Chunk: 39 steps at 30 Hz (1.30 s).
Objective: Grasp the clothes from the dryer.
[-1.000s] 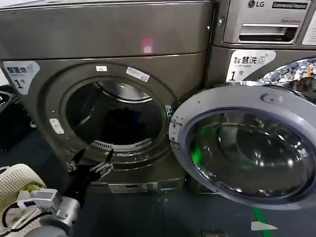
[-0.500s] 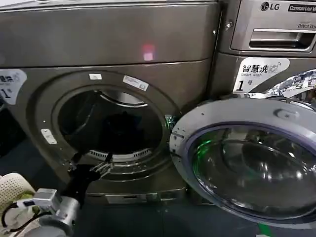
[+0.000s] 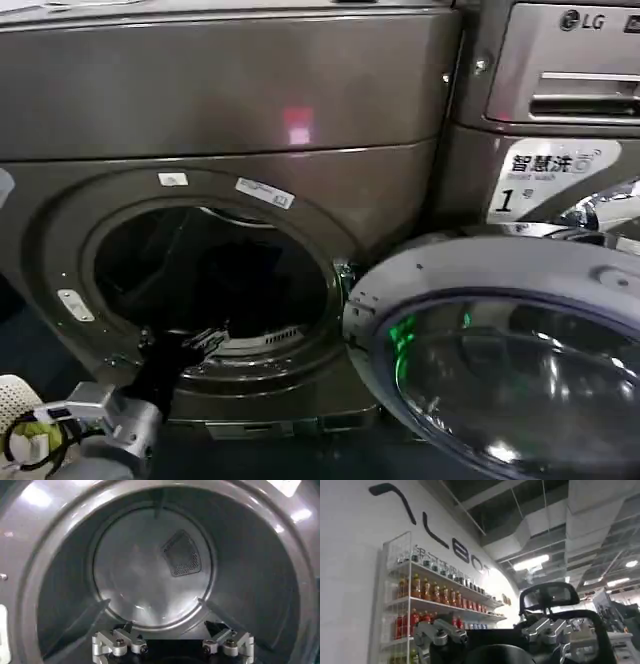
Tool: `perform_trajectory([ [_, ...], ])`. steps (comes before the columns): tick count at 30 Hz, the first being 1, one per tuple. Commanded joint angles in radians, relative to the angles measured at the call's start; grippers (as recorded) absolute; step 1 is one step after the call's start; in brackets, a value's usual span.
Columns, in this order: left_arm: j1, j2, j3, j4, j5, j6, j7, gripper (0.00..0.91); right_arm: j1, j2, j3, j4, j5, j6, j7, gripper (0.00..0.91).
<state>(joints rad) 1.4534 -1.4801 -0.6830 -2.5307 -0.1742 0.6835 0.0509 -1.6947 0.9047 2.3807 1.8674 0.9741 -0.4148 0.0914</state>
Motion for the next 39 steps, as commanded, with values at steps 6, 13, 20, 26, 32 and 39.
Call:
perform_trajectory([
  [6,-0.037,0.016,-0.011,0.042,-0.031,-0.019,0.005,0.907,-0.012,-0.005,0.01,-0.017,-0.06,-0.016,-0.011,0.907],
  [13,-0.203,0.051,0.015,0.243,-0.051,-0.087,0.027,0.907,-0.017,-0.009,0.021,-0.011,-0.069,-0.012,-0.012,0.907],
  [20,-0.511,0.102,0.079,0.568,-0.057,-0.179,0.069,0.907,-0.032,-0.024,0.033,-0.009,-0.072,-0.006,-0.014,0.907],
  [26,-0.726,0.088,0.132,0.859,-0.04,-0.233,0.061,0.907,-0.04,-0.024,0.042,-0.009,-0.071,-0.005,-0.014,0.907],
  [32,-0.883,0.077,0.191,1.109,-0.028,-0.249,0.056,0.907,-0.04,-0.027,0.039,-0.006,-0.071,-0.005,-0.015,0.907],
  [39,-1.069,0.086,0.26,1.316,-0.087,-0.237,0.059,0.907,-0.03,-0.029,0.038,-0.016,-0.071,-0.004,-0.021,0.907],
])
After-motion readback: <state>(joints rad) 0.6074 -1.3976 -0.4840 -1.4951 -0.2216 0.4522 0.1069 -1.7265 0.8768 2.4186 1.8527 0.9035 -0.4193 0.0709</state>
